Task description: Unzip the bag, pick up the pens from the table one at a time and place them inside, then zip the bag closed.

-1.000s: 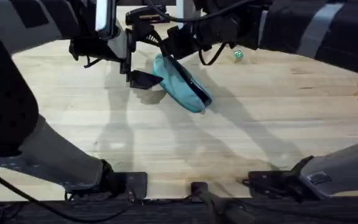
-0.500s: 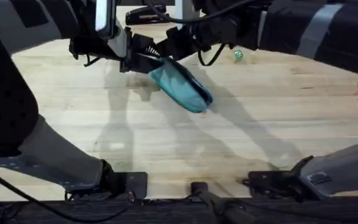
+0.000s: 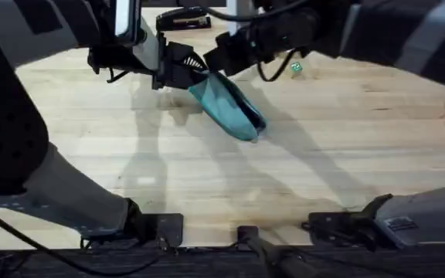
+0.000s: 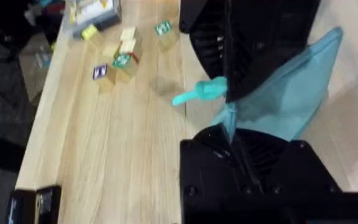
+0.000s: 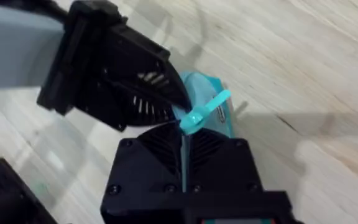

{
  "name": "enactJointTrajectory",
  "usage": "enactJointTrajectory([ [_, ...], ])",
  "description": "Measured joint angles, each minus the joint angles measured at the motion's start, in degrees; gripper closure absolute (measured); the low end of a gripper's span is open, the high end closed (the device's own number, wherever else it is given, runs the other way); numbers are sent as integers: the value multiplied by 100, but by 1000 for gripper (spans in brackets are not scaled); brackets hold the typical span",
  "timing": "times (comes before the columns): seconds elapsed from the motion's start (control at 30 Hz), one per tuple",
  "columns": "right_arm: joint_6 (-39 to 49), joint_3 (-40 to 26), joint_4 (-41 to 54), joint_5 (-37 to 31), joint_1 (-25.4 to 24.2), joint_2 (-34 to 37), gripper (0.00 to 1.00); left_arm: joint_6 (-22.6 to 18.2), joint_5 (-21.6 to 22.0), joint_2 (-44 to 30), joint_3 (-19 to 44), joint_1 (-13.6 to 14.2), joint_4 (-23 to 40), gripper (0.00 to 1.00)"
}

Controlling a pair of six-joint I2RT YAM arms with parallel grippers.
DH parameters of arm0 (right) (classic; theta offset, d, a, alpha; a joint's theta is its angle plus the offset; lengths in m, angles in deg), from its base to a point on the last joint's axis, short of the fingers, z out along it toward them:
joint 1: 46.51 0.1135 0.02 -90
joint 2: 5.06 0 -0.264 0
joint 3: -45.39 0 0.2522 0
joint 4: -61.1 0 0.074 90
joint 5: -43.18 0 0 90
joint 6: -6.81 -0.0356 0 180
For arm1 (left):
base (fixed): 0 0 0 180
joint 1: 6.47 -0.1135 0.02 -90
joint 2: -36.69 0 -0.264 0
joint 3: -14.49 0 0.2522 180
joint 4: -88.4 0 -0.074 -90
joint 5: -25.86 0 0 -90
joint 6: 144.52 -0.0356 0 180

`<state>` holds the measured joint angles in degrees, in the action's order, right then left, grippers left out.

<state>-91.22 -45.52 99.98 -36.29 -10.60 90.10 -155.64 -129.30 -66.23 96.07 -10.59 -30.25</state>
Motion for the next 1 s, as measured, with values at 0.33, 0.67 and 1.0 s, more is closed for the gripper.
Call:
enactJointTrajectory([
  [0.33,775,-6,1323,0,-328,-629,970,4,332,-33,-11,13,56,955],
  [0.67,1132,-9,2232,-380,-449,-728,970,6,460,-33,-20,-9,63,955],
  [1.0,977,-9,2039,-426,-449,-728,603,6,463,-33,-20,-9,63,955],
])
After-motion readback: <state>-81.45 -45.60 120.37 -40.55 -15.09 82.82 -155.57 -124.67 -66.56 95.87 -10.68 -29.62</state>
